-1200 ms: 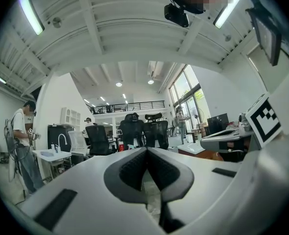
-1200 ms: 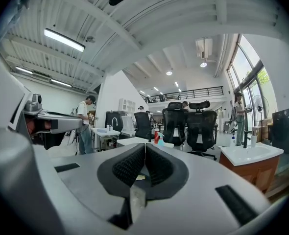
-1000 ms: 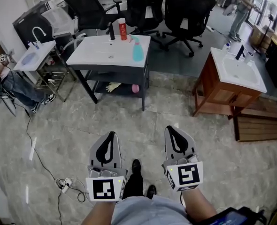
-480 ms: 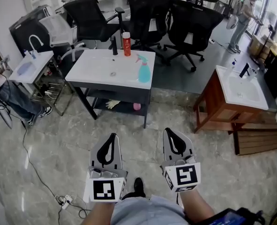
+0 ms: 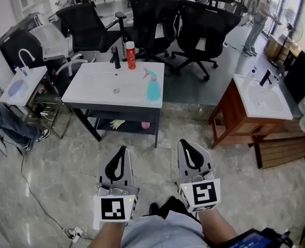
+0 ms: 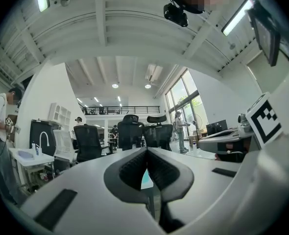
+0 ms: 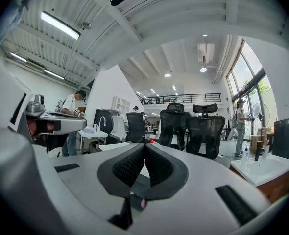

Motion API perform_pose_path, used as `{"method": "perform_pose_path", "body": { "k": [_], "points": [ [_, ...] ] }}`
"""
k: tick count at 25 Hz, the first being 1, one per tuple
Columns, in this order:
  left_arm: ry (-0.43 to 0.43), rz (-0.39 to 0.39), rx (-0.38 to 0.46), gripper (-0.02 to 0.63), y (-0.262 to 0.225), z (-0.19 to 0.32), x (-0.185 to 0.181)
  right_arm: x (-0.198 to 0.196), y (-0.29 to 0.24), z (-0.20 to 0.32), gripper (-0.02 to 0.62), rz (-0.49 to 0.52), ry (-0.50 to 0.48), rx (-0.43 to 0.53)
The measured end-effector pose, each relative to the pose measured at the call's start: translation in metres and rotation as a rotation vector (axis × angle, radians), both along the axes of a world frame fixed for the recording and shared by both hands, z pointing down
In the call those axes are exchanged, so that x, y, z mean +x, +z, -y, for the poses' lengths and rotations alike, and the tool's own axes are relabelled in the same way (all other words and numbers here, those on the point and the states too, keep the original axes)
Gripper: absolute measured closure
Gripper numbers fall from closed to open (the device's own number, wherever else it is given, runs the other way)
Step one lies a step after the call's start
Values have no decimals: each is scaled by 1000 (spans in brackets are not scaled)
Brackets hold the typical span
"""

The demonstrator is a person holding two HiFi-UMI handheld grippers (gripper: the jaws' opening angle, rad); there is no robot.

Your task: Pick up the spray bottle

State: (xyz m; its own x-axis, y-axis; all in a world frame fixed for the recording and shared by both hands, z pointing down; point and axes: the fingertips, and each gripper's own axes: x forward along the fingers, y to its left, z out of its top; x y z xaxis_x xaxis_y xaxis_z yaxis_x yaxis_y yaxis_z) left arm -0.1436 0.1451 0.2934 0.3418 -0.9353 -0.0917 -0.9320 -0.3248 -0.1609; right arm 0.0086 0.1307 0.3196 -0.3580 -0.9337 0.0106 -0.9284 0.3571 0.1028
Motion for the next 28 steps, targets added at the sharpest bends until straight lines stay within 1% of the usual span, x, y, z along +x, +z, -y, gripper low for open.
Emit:
{"method": "perform_pose_path", "body": {
  "k": [6, 9, 14, 19, 24, 28],
  "points": [
    [36, 4, -45, 591, 20, 33, 10, 8, 19, 29, 580, 11, 28, -35],
    [41, 22, -65, 591, 28, 56, 13, 10, 24, 50, 580, 14, 30, -45],
    [45, 34, -79, 591, 36, 106, 25, 18, 36, 102, 580, 22, 27, -67],
    [25, 41, -114, 591, 44, 161, 33, 25, 41, 158, 580, 25, -1, -94],
    [3, 37, -105, 591, 31, 215, 50, 36, 33, 216, 580, 39, -36, -92],
    [-27, 63, -79, 589, 17, 245, 57, 38, 20, 253, 580, 54, -79, -68]
  ]
}}
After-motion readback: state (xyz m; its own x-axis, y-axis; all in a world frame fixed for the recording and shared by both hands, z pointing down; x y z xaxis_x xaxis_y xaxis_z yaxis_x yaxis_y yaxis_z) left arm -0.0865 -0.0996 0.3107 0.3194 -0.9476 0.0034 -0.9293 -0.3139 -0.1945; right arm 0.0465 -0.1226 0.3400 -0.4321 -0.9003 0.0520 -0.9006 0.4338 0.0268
